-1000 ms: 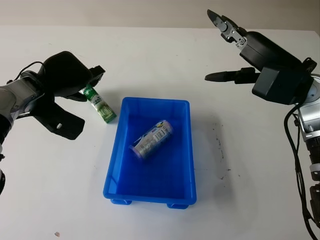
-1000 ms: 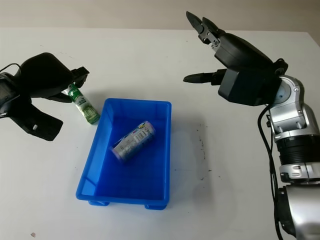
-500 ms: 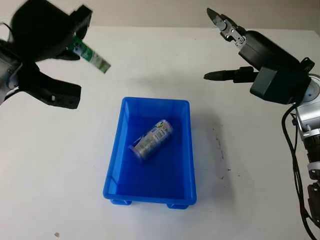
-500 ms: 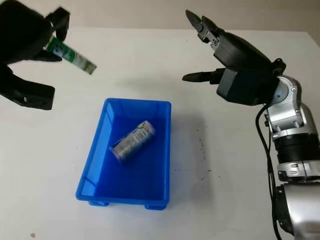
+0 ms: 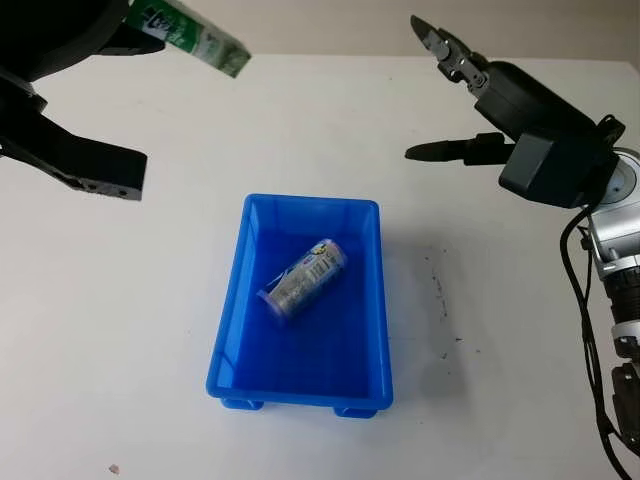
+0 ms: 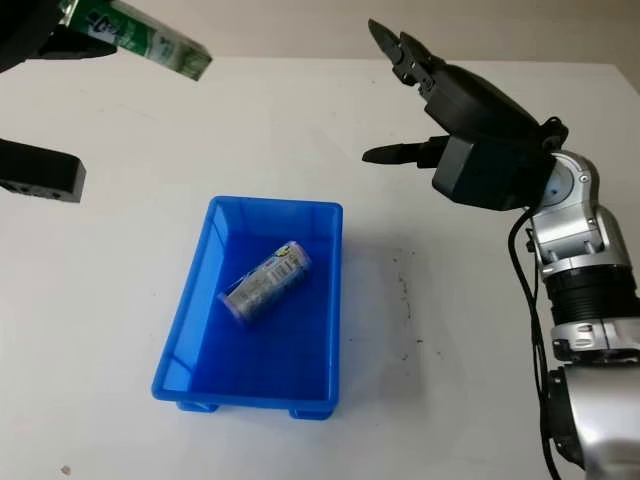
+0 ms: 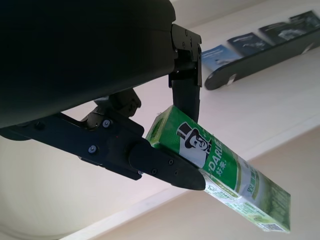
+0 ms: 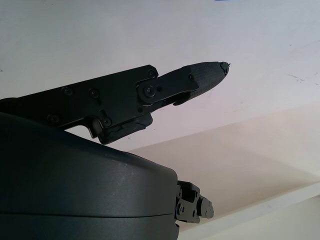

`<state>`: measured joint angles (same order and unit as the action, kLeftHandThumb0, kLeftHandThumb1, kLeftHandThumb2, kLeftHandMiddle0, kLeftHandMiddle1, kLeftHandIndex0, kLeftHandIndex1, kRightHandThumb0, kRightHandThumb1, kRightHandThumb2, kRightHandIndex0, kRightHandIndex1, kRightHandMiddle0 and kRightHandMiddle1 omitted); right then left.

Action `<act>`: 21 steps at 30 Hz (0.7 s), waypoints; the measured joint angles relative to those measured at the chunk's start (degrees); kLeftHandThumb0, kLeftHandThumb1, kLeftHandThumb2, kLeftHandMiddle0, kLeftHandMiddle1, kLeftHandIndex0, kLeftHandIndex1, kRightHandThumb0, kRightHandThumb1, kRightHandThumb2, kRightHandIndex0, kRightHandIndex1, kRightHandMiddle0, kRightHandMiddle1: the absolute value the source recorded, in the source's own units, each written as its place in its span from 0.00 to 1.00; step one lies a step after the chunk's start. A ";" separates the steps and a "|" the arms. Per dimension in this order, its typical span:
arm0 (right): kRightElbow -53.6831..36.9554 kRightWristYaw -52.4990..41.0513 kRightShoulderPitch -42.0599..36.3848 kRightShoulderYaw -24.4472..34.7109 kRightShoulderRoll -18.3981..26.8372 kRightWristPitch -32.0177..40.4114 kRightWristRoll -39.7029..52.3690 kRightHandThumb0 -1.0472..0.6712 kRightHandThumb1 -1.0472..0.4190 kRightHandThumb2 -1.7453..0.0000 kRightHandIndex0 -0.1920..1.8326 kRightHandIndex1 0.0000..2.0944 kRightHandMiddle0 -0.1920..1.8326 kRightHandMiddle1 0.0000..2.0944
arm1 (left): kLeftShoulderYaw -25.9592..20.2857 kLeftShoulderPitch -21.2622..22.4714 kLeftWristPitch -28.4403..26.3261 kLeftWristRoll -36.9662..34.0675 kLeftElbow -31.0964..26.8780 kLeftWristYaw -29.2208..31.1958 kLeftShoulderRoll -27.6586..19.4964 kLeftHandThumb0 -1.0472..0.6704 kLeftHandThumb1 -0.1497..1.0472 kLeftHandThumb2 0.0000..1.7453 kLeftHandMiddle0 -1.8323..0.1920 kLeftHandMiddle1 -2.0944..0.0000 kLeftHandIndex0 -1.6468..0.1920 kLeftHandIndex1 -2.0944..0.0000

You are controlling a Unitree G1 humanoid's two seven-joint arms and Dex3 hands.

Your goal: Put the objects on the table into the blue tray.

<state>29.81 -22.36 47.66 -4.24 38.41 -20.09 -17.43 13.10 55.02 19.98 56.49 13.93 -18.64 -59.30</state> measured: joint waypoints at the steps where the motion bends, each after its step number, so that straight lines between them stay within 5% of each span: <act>1: 0.11 0.01 0.03 -0.01 -0.03 -0.03 -0.04 0.25 0.00 0.97 0.03 0.03 0.03 0.03 | -1.07 -1.29 -0.25 -1.18 -2.22 2.00 0.00 0.44 1.00 0.07 0.31 0.00 0.44 0.00; 8: 0.23 -0.01 0.27 -0.11 -0.24 -0.24 -0.20 0.25 0.00 0.97 0.03 0.03 0.03 0.03 | -8.91 -11.60 -0.67 -18.38 -17.16 19.61 1.20 0.48 1.00 0.08 0.31 0.00 0.43 0.00; 18: 0.14 -0.37 0.36 -0.34 -0.36 -0.26 -0.24 0.25 0.00 0.96 0.02 0.02 0.02 0.02 | -13.24 -22.30 -1.30 -28.57 -31.82 35.04 3.56 0.49 1.00 0.11 0.32 0.00 0.41 0.00; 20: 0.10 -0.37 0.36 -0.35 -0.37 -0.23 -0.24 0.25 0.00 0.96 0.02 0.02 0.02 0.02 | -13.35 -23.91 -4.10 -31.38 -34.66 40.00 3.83 0.46 0.99 0.08 0.39 0.00 0.48 0.00; 21: 0.06 -0.36 0.35 -0.35 -0.39 -0.22 -0.24 0.25 0.00 0.96 0.02 0.02 0.02 0.02 | -13.53 -24.70 -5.57 -32.92 -35.97 42.32 3.93 0.41 0.98 0.06 0.55 0.00 0.64 0.00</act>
<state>29.87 -22.72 48.01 -4.58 38.03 -20.30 -17.67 -0.43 30.32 14.40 23.57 -22.04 23.69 -55.37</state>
